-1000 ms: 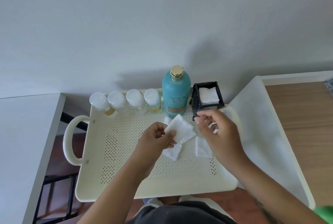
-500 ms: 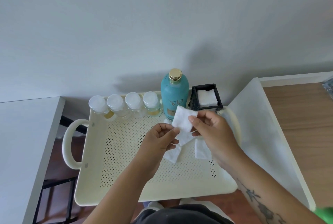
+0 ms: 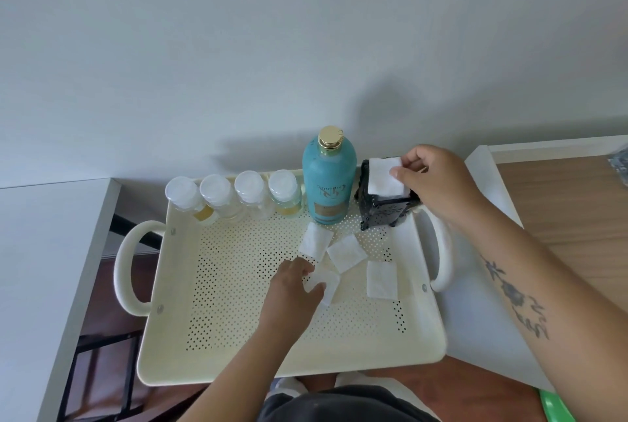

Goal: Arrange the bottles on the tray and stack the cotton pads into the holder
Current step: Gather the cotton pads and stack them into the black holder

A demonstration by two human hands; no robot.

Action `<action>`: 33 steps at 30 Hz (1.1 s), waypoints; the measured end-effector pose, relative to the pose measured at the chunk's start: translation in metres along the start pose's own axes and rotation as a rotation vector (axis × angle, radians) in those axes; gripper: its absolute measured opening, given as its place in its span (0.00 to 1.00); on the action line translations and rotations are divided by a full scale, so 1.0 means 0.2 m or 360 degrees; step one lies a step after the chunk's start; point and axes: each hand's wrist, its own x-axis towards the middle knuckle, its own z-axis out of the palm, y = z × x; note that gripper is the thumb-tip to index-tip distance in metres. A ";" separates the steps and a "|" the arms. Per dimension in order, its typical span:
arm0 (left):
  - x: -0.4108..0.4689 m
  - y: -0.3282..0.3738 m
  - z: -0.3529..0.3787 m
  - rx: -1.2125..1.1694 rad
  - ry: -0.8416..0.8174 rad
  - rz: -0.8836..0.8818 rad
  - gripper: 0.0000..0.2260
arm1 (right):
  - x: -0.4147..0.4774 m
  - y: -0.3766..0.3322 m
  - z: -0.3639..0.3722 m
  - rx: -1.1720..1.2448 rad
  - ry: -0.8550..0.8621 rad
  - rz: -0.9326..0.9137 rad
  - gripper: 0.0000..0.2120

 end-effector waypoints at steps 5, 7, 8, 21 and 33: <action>0.00 -0.01 0.04 0.0113 0.0029 -0.0067 0.11 | 0.01 0.01 0.03 -0.0216 0.0025 -0.0139 0.05; 0.00 -0.01 0.05 0.0149 0.0013 -0.0070 0.11 | -0.02 0.02 0.03 -0.0344 0.0171 -0.0256 0.10; 0.00 -0.02 0.05 0.0155 0.0009 -0.0073 0.11 | -0.04 0.02 0.03 -0.0410 0.0247 -0.0351 0.11; 0.03 -0.04 0.01 -0.0142 -0.0084 -0.0206 0.05 | -0.13 0.05 0.08 -0.0658 0.0123 -0.0748 0.02; -0.02 0.04 -0.12 -0.0901 -0.0041 -0.0351 0.02 | -0.16 0.07 0.06 -0.0808 -0.0022 -0.0835 0.10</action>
